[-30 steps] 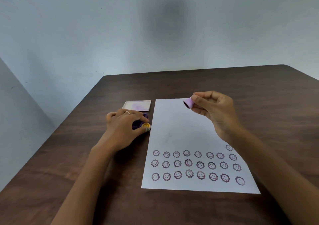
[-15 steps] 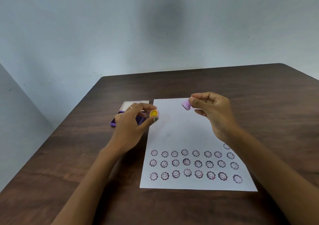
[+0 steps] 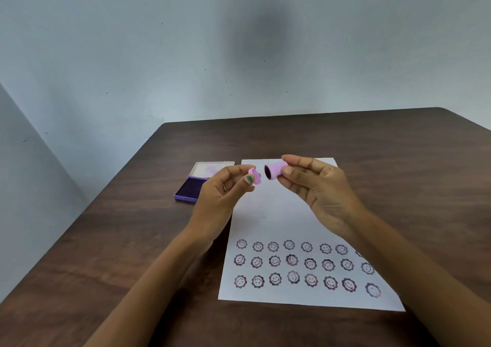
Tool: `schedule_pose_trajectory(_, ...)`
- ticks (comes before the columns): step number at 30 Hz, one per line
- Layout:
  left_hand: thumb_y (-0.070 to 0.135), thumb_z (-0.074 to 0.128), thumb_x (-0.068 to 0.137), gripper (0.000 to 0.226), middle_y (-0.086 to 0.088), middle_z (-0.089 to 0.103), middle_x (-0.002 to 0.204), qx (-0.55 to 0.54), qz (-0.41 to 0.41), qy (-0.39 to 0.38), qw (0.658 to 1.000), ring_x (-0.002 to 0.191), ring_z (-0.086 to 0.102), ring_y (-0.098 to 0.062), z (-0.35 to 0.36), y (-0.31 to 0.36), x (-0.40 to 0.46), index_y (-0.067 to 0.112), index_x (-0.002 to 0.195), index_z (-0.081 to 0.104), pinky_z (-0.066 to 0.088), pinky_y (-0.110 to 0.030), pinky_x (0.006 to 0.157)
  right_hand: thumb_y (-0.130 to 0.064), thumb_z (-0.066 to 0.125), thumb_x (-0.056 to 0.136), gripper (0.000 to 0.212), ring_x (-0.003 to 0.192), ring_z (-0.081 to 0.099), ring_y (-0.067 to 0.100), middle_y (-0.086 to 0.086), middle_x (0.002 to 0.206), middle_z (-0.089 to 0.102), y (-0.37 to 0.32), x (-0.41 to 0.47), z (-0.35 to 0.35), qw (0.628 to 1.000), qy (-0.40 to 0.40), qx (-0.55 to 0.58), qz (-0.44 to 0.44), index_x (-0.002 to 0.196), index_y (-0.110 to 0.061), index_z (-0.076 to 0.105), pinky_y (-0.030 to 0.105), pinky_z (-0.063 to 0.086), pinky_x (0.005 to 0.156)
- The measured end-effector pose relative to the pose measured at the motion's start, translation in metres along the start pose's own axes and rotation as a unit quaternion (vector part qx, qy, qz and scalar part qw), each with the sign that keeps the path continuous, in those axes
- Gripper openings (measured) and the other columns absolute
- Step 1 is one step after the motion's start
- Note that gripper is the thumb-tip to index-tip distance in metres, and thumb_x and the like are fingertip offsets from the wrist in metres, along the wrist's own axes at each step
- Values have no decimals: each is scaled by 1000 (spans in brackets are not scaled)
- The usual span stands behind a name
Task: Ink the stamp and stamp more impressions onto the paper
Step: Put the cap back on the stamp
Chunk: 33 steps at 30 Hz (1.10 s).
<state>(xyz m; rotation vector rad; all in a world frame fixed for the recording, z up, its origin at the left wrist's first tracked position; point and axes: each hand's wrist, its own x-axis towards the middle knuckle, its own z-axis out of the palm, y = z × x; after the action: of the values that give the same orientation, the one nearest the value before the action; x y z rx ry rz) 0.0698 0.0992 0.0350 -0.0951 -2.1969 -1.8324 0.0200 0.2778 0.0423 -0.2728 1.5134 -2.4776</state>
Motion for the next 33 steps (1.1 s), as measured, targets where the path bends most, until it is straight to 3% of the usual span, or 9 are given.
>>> schedule_pose_trajectory(3, 41, 61, 76, 28, 9, 71, 103, 2, 9, -2, 1000, 91, 68, -8, 1, 0, 0, 31, 102, 65, 48, -10, 77, -11, 72, 62, 39, 87, 72, 21, 9, 94, 75, 4, -2, 4, 1000, -6, -22, -15, 100, -6, 68, 27, 58, 79)
schedule_pose_trajectory(7, 41, 61, 75, 27, 11, 70, 102, 14, 17, -6, 1000, 89, 68, -4, 1, -1, 0, 34, 101, 63, 46, -5, 72, -6, 70, 73, 29, 98, 68, 28, 14, 108, 70, 6, -6, 8, 994, 10, -104, -35, 102, -9, 68, 40, 53, 93)
schedule_pose_trajectory(10, 37, 62, 76, 31, 6, 70, 106, 12, 21, -8, 1000, 91, 69, -9, 0, -2, 0, 29, 106, 64, 49, -10, 77, -4, 69, 76, 27, 100, 67, 29, 14, 109, 70, 6, -8, 10, 991, 17, -124, -42, 103, -9, 68, 45, 51, 95)
schedule_pose_trajectory(16, 22, 65, 81, 23, 4, 70, 104, 8, 34, 3, 999, 88, 69, -11, 0, -3, 1, 27, 103, 64, 52, -14, 76, -7, 71, 75, 24, 97, 68, 27, 11, 105, 71, 5, -10, 13, 985, 22, -157, -65, 98, -14, 70, 44, 53, 92)
schedule_pose_trajectory(24, 27, 67, 72, 31, 9, 72, 98, -9, 50, 21, 998, 87, 70, -8, 0, -3, 0, 20, 102, 67, 52, -14, 72, -7, 72, 75, 25, 95, 69, 23, 9, 102, 73, 7, -13, 15, 978, 32, -186, -88, 99, -14, 71, 39, 54, 90)
schedule_pose_trajectory(33, 27, 71, 67, 25, 17, 73, 89, -13, 53, 31, 998, 87, 70, -8, -1, -7, 0, 26, 92, 69, 53, -14, 72, -6, 73, 74, 26, 91, 70, 21, 8, 101, 73, 10, -14, 14, 971, 33, -212, -104, 99, -10, 71, 37, 56, 87)
